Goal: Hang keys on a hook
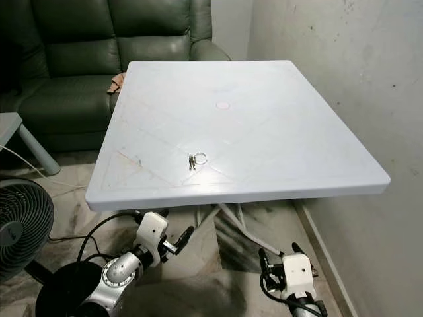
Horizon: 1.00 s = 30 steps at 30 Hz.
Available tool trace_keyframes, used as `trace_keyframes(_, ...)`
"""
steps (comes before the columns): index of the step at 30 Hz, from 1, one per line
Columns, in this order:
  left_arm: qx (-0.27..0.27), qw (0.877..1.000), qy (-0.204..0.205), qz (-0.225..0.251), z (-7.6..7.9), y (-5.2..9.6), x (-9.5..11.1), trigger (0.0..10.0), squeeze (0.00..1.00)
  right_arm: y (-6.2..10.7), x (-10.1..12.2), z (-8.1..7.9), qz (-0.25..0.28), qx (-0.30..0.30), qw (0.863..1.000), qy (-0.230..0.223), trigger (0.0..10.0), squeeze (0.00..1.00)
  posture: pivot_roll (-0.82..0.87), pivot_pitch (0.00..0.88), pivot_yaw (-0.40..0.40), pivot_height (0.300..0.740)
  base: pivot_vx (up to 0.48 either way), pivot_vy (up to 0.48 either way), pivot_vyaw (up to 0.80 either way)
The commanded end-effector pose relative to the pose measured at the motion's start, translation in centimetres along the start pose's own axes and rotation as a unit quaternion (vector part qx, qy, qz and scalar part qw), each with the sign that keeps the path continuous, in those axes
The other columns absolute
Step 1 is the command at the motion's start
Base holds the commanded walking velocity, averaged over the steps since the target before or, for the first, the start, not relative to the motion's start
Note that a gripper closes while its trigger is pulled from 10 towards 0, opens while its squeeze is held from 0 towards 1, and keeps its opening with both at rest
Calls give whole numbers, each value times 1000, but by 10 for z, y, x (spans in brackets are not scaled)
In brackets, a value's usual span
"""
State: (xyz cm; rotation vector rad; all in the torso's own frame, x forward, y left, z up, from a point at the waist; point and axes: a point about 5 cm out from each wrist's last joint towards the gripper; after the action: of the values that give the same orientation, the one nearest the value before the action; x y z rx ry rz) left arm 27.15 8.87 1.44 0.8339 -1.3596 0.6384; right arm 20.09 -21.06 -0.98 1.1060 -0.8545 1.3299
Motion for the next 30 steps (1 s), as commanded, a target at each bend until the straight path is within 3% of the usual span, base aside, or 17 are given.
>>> trace_keyframes(1,-21,1000,-16,10,4,0,2,10000,0,-1,7,-4,26,6,1000,-3,10000,0,-32,29,16,740,0,0,0)
trace_keyframes(4,-40,999,-25,28,7,-2,9,10000,0,-2,22,-7,69,10,998,-3,10000,0,-36,35,26,740,0,0,0)
trace_keyframes(16,-45,992,-57,105,0,-5,39,10000,0,-15,59,-9,141,2,990,-11,10000,0,-22,50,31,740,0,0,0)
trace_keyframes(24,21,987,-6,159,-17,-4,62,10000,0,-28,83,-7,163,-9,985,-50,10000,0,9,54,12,740,0,0,0)
trace_keyframes(30,101,972,60,203,-39,-4,83,10000,0,-40,102,1,171,-25,982,-78,10000,0,20,57,-4,740,0,0,0)
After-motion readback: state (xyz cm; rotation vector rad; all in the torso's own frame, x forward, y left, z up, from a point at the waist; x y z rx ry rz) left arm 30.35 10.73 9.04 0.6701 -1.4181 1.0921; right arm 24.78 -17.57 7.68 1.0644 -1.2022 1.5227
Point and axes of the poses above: a point about 5 cm out from each wrist's last joint towards the gripper, its own y axis pointing back from the gripper into the wrist, its own x axis along the axis of the wrist's last joint, z = x × y, and after that the axes turned 7 degrees about y, right-handed
